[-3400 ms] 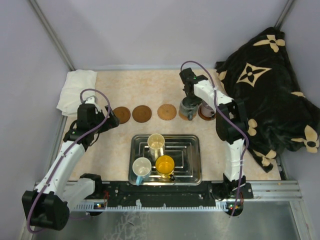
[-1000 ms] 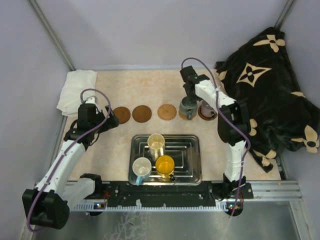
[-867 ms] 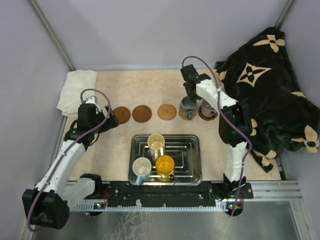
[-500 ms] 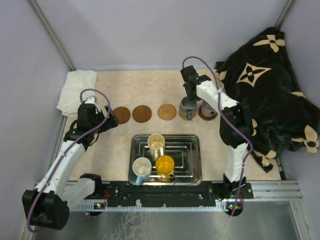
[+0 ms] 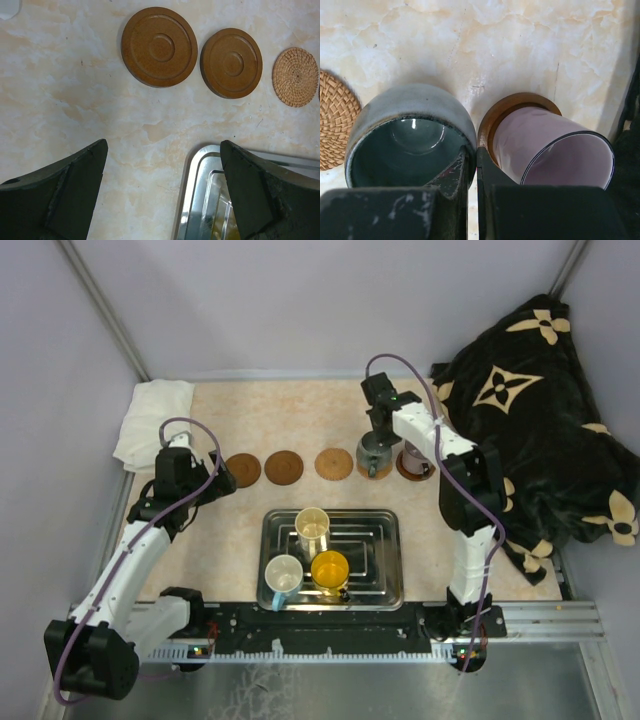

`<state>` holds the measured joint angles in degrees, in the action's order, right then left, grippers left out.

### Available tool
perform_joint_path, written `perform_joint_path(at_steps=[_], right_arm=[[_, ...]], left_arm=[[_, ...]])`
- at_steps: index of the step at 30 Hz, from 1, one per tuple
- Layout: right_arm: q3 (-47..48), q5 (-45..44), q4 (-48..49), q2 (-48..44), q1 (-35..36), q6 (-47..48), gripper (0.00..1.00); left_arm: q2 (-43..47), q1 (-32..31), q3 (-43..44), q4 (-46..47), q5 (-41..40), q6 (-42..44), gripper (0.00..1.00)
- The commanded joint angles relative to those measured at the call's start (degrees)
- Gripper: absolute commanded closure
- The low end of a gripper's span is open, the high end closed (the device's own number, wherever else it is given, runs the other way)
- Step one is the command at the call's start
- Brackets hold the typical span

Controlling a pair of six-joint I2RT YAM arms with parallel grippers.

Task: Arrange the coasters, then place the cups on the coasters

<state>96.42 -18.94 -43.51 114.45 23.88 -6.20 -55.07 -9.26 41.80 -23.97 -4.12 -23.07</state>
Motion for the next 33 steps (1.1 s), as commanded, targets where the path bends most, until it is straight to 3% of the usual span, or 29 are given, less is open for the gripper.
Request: perform_joint_path(at_steps=[1, 14, 25, 33], right_arm=[[1.49, 1.14, 1.35, 1.50, 0.44, -1.39, 1.00], [2.84, 0.92, 2.01, -3.37, 0.46, 0.55, 1.00], [-4.86, 3.33, 10.06, -10.61, 0.24, 10.71, 1.00], [-6.31, 4.26, 12.13, -12.60, -0.50, 9.97, 1.00]], left_arm=[[0.34, 0.12, -0.38, 0.92, -0.60, 0.68, 0.00], [-0.05, 0.12, -0.93, 1.85, -0.60, 0.81, 0.00], [0.14, 0.12, -0.92, 1.86, -1.24, 0.63, 0.00], [-0.10, 0.12, -1.37, 1.92, -1.45, 0.59, 0.00]])
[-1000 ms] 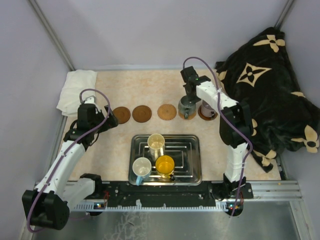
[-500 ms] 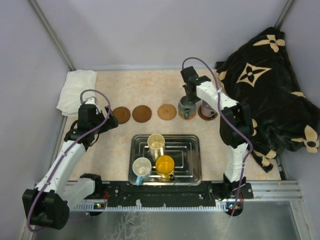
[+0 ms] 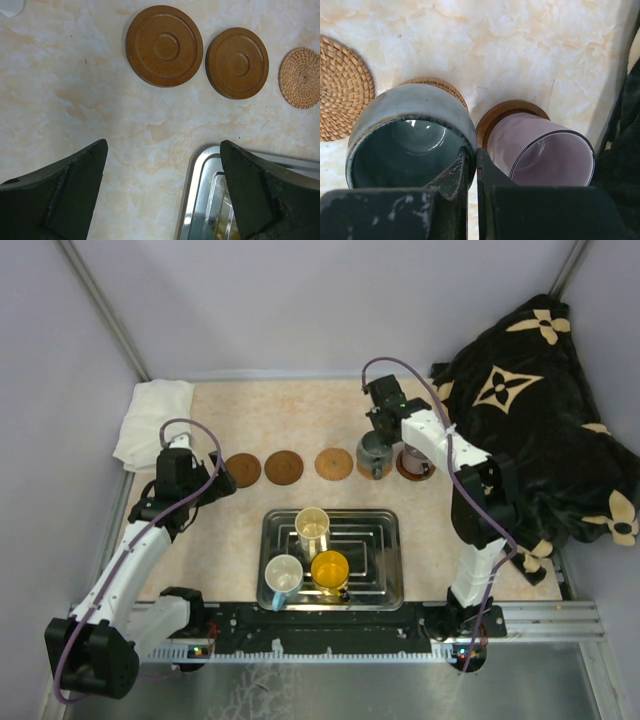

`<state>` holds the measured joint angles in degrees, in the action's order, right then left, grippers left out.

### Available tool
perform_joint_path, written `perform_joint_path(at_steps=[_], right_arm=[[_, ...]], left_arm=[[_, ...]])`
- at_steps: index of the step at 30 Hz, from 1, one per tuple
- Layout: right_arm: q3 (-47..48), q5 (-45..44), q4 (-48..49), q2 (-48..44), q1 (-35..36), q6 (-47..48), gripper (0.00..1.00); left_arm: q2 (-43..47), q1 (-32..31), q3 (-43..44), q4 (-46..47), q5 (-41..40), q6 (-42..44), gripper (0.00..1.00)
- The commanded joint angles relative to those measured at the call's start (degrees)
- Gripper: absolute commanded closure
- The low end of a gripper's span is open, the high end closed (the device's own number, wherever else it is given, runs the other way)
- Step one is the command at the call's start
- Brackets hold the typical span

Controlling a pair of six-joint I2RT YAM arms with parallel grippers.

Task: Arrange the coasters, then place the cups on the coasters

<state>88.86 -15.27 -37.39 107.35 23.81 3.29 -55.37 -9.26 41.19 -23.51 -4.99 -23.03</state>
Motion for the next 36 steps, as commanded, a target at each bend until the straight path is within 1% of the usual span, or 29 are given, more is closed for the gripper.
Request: perform_joint_path(at_steps=[1, 19, 36], right_arm=[[1.16, 0.39, 6.05, -5.38, -0.43, 0.30, 1.00], [2.01, -0.12, 2.13, -2.15, -0.61, -0.36, 1.00], [3.51, -1.57, 2.27, 1.22, -0.70, -0.78, 1.00]], left_arm=[[0.16, 0.12, -0.78, 1.45, -0.59, 0.61, 0.00], [-0.15, 0.12, -0.82, 1.63, -0.75, 0.96, 0.00], [-0.47, 0.12, -0.46, 1.80, -0.19, 0.75, 0.00]])
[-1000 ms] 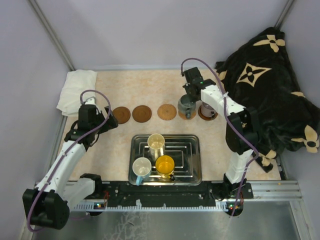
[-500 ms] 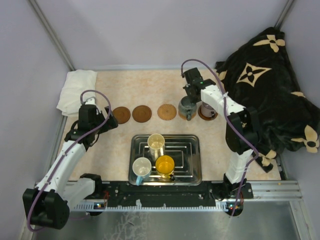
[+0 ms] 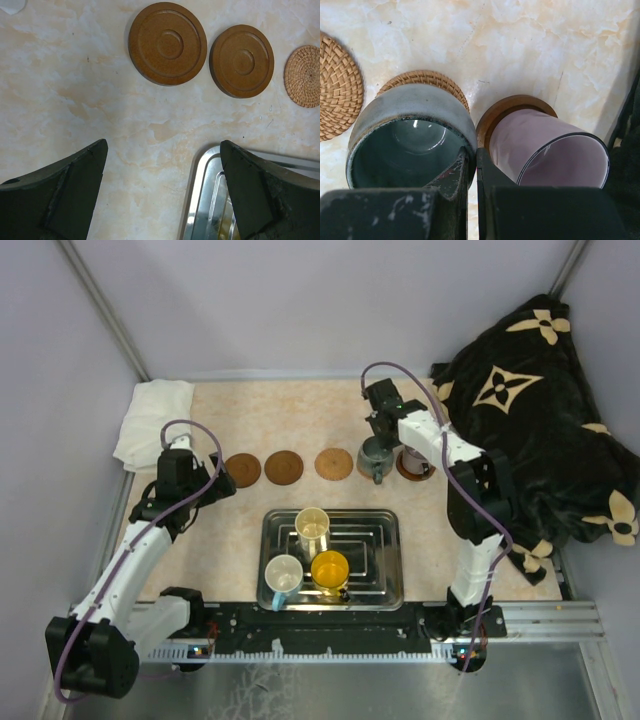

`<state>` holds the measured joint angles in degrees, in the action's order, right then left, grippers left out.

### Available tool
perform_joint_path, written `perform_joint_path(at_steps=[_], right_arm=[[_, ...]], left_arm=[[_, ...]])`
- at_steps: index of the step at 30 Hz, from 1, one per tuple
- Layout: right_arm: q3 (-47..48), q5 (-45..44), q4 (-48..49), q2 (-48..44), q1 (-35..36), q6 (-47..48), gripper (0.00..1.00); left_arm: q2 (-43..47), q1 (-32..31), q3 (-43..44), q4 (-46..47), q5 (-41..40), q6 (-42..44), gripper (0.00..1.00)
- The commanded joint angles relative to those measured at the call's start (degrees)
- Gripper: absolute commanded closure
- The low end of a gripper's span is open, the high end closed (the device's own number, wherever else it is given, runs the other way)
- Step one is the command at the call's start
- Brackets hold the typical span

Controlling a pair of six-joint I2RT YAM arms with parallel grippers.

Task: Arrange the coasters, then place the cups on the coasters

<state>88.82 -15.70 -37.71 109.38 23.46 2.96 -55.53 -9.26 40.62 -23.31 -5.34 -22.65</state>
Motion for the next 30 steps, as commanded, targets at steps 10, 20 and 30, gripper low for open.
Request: perform_joint_path(at_steps=[10, 20, 30], right_arm=[[3.71, -1.75, 2.45, 0.28, -0.70, -0.72, 1.00], [3.93, -2.25, 2.46, 0.77, -0.70, -2.08, 0.74], [5.49, -2.06, 3.04, 0.54, -0.70, -2.66, 0.70]], left_arm=[[-1.15, 0.12, -0.11, 1.91, 0.50, 0.13, 0.00], [-1.59, 0.12, -0.14, 2.09, 0.73, 0.08, 0.00], [-1.42, 0.12, -0.24, 1.87, 0.34, 0.35, 0.00]])
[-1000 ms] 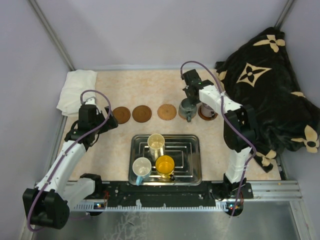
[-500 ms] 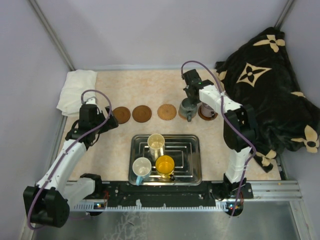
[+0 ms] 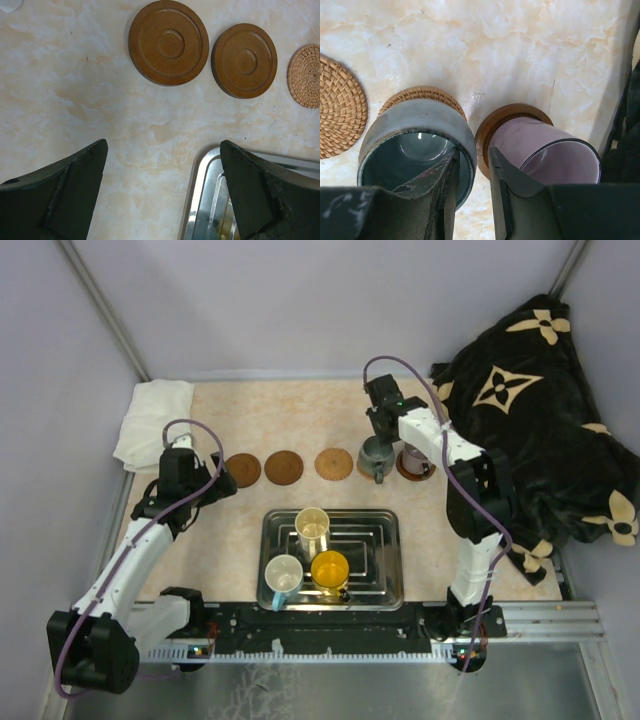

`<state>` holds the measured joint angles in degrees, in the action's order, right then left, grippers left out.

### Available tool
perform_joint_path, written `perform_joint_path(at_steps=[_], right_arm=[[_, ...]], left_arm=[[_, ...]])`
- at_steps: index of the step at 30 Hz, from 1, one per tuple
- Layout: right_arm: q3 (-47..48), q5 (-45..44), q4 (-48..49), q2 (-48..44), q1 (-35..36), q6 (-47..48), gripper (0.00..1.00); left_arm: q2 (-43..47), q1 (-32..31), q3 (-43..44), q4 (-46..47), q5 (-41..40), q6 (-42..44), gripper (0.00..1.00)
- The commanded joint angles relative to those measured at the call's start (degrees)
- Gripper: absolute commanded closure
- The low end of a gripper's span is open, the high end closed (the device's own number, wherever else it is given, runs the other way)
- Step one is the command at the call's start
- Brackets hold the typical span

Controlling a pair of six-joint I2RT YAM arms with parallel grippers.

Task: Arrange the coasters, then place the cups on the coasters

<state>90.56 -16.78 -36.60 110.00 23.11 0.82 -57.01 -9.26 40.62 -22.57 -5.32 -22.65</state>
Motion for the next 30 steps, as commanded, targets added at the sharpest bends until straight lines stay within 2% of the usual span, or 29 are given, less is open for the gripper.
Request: perform_joint_path(at_steps=[1, 9, 13, 20, 23, 27, 28, 30], right_arm=[[4.13, -0.89, 1.70, -0.17, -0.35, -0.51, 0.70], [4.94, -1.16, 1.56, -5.17, -0.27, -1.23, 0.68], [3.84, -1.78, 2.02, -9.74, -0.22, -2.25, 0.64], [-4.04, -3.91, 3.30, -21.15, 3.03, -5.46, 0.63], [-9.22, -4.95, 4.23, -25.78, 6.04, -7.25, 0.70], [-14.35, -2.04, 4.73, -28.42, 7.89, -9.45, 0.97], [-14.82, -0.53, 4.68, -28.30, 8.03, -9.60, 1.00], [-15.23, 1.30, 4.54, -27.73, 8.81, -9.80, 1.00]], left_arm=[[0.03, 0.12, -0.21, 1.13, 0.31, 0.27, 0.00], [0.32, 0.12, 0.31, 1.04, 0.70, 0.27, 0.00], [0.32, 0.12, 0.76, 0.72, 0.95, 0.07, 0.00], [0.71, 0.12, 1.38, 0.08, 1.62, -0.11, 0.00], [1.03, 0.12, 1.42, -0.18, 1.88, -0.11, 0.00], [1.69, 0.12, 1.70, -0.61, 2.07, -0.14, 0.00], [1.82, 0.12, 1.78, -0.74, 2.18, -0.16, 0.00], [2.14, 0.12, 2.02, -1.09, 2.24, -0.26, 0.00]])
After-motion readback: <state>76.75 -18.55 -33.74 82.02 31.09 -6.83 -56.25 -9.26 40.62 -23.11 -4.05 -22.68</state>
